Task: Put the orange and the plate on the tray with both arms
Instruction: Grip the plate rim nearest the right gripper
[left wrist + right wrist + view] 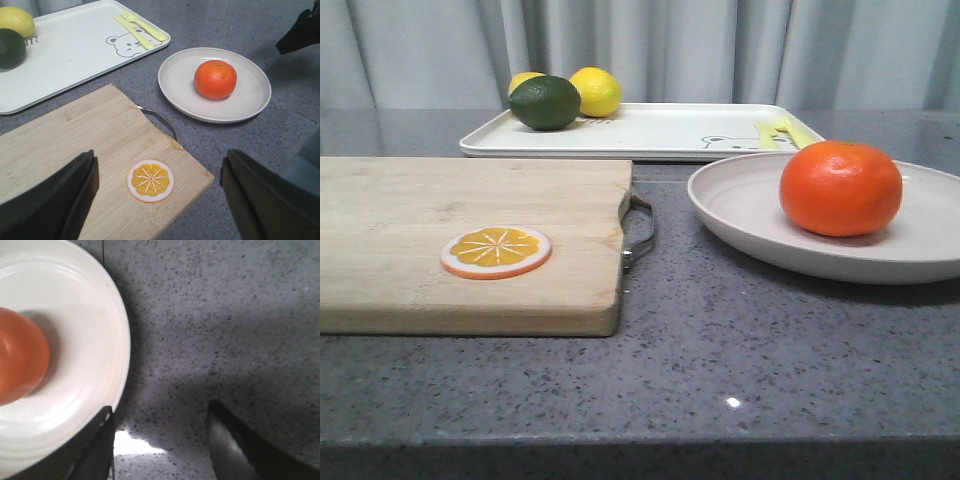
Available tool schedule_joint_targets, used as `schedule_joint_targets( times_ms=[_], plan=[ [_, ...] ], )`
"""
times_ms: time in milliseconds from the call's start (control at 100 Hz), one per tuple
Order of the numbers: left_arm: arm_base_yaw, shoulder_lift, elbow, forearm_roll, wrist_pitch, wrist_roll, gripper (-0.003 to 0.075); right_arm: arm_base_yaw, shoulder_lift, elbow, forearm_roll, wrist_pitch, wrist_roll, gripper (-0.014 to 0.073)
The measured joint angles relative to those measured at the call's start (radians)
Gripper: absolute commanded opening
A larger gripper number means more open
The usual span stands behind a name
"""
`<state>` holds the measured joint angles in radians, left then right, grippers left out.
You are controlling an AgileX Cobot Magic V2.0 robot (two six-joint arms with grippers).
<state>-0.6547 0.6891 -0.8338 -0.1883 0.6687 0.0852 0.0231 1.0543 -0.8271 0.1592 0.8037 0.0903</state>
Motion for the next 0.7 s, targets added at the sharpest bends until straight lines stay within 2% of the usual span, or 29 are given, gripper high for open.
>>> schedule_joint_targets(
  times_ms=[450,580,700],
  plan=[
    [0.0,0.0,0.0,0.0,0.0,0.0,0.0491,0.002,0.293,-0.084,0.186,-0.006,-0.112,0.0412],
    [0.0,0.0,0.0,0.0,0.0,0.0,0.0491,0.002,0.332,-0.084,0.194,-0.019,-0.121,0.0284],
    [0.0,0.0,0.0,0.0,0.0,0.0,0.0491,0.002,0.348,-0.084,0.196,-0.033,-0.125,0.0077]
  ],
)
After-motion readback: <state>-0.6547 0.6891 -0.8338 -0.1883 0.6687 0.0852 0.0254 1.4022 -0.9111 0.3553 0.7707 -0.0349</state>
